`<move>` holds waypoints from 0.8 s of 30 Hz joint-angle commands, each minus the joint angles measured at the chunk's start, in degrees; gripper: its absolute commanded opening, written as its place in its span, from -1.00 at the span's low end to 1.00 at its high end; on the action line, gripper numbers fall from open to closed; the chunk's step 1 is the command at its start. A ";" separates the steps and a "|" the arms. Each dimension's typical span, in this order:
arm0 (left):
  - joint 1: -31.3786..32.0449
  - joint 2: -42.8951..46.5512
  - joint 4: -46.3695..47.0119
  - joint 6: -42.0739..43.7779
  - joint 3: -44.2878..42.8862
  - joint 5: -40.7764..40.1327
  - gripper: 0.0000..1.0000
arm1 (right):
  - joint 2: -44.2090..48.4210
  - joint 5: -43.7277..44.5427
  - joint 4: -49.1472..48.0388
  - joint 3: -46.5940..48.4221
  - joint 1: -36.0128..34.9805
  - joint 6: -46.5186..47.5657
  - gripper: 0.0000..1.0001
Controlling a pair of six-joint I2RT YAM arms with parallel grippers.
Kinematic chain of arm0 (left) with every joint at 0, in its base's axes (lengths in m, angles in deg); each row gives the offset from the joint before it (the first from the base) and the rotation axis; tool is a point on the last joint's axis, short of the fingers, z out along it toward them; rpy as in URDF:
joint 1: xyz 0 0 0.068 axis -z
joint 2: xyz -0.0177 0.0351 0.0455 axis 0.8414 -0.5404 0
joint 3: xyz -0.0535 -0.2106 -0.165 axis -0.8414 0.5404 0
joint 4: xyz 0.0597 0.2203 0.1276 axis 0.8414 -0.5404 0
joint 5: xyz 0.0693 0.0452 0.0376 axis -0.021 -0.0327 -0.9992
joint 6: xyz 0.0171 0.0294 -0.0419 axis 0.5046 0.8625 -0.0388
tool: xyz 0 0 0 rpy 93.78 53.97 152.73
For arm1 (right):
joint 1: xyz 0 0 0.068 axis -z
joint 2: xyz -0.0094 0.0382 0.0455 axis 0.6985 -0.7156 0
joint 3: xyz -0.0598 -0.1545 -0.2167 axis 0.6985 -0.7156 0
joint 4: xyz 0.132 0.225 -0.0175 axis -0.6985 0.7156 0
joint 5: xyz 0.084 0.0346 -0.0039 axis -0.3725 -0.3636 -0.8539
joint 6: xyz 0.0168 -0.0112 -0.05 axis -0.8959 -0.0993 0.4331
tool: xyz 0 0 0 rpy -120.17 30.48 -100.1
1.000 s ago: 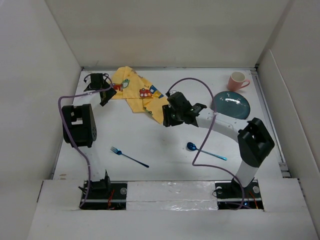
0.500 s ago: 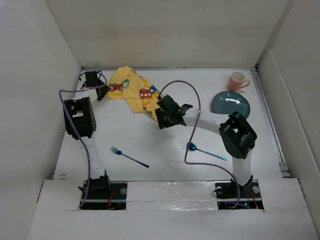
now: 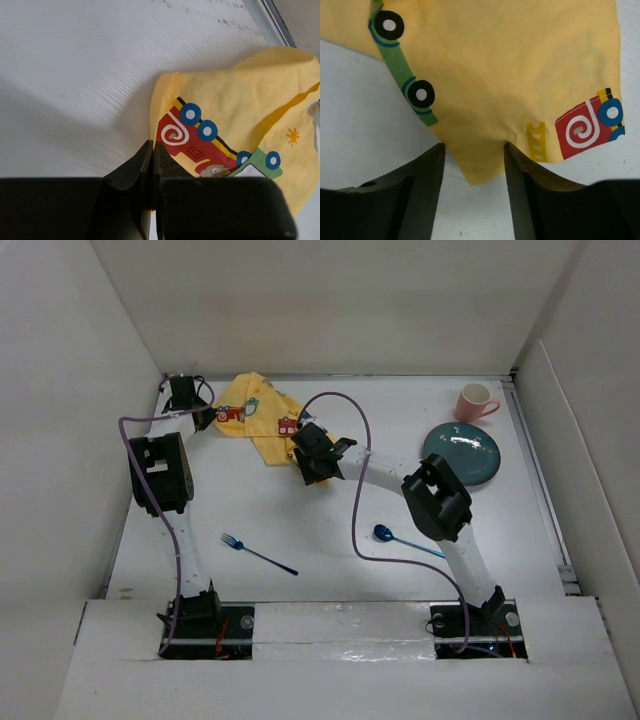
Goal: Set the dinner table for one person
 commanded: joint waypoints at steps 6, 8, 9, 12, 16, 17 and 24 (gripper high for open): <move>-0.16 6.83 1.74 -0.73 0.75 1.91 -1.00 | -2.77 7.22 3.12 1.71 -0.41 -1.35 -0.71; -0.16 7.89 2.27 -1.17 1.54 3.05 -1.00 | -2.16 10.11 2.85 0.39 -0.41 -1.88 -1.00; -0.16 8.94 2.27 -1.34 1.71 3.49 -1.00 | -0.77 11.52 2.85 0.12 -0.41 -1.97 -1.00; -0.16 12.70 1.39 -1.26 1.45 4.99 -1.00 | 5.80 14.34 0.49 -3.12 -0.41 -0.57 -1.00; -0.16 20.18 2.27 -1.52 3.73 7.36 -1.00 | 15.99 14.43 -1.10 -7.25 3.27 0.49 -1.00; -0.16 21.68 2.27 -1.61 4.17 7.89 -1.00 | 18.12 14.43 -1.19 -8.74 3.98 0.66 -1.00; 2.11 37.04 2.19 -2.66 9.88 9.91 -1.00 | 33.26 -1.54 -3.21 -18.49 9.87 -2.04 -1.00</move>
